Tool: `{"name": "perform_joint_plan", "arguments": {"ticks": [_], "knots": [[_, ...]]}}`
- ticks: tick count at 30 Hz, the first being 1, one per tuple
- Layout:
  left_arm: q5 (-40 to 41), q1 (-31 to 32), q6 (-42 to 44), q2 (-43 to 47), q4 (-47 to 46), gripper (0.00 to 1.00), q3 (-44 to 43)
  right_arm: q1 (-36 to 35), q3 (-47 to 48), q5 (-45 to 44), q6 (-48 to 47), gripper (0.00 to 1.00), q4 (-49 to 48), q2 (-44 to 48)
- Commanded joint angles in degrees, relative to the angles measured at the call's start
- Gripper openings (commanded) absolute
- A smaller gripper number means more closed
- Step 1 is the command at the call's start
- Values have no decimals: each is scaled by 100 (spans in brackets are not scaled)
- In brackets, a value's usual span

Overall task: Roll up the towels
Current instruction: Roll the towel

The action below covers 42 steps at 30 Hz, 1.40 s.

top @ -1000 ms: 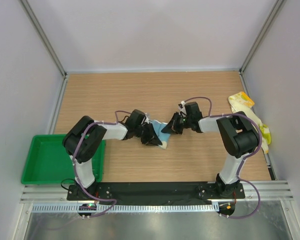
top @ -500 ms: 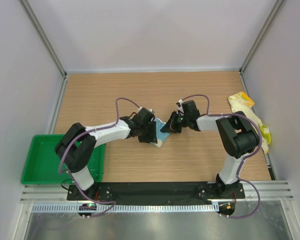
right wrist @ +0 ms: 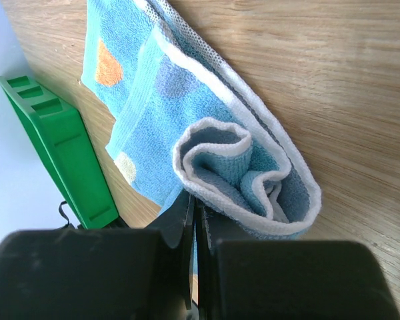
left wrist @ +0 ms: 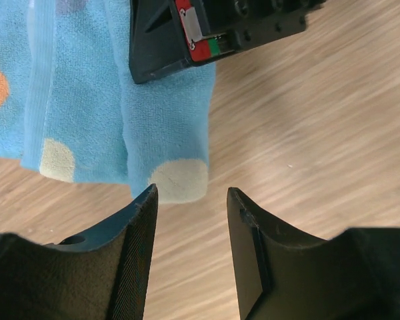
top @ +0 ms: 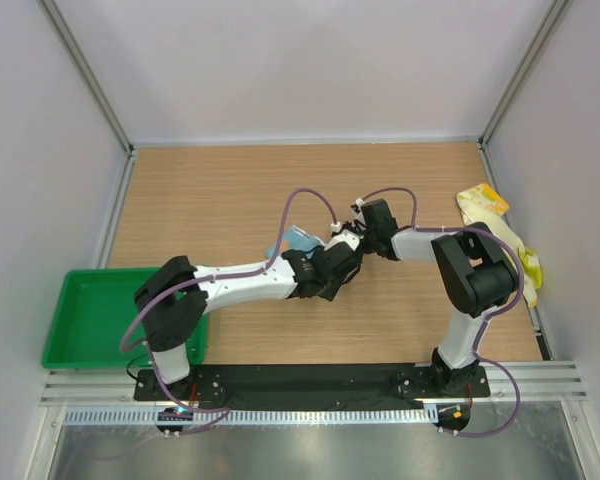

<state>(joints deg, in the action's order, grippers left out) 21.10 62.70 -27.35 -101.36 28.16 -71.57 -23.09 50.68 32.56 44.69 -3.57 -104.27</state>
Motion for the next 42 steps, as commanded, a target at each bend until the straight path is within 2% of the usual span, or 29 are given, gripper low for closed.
{"name": "perform_joint_plan", "arguments": {"ticks": [1,8,16,19,20,23,25,29,31,32,36,42], "knots": [[561,32,485,-287,58,47,-164,-81,-40,-487,-285,1,551,-182],[518,32,819,-674,-232,46,-85,-90,-14,-505,-311,1,603,-208],[377,32,811,-885,-461,46,169,-90,91,-487,-364,1,682,-269],[412,32,819,-912,-548,47,292,-90,127,-478,-390,1,735,-278],[412,32,819,-912,-566,52,371,-99,136,-478,-399,1,770,-296],[403,32,837,-947,-680,53,521,-90,171,-443,-417,1,806,-322],[403,32,837,-991,-689,50,530,-90,188,-434,-426,1,823,-331],[368,23,872,-1043,-698,34,486,-99,241,-426,-461,1,893,-349],[324,23,890,-1079,-689,28,469,-90,267,-426,-478,1,937,-357],[298,23,898,-1087,-681,22,469,-99,294,-417,-505,1,981,-357],[-69,-29,934,-1026,-689,18,434,-90,477,-460,-654,2,1236,-287],[-843,-135,635,-816,-663,17,284,225,1031,-997,-1102,14,2385,-129]]}}
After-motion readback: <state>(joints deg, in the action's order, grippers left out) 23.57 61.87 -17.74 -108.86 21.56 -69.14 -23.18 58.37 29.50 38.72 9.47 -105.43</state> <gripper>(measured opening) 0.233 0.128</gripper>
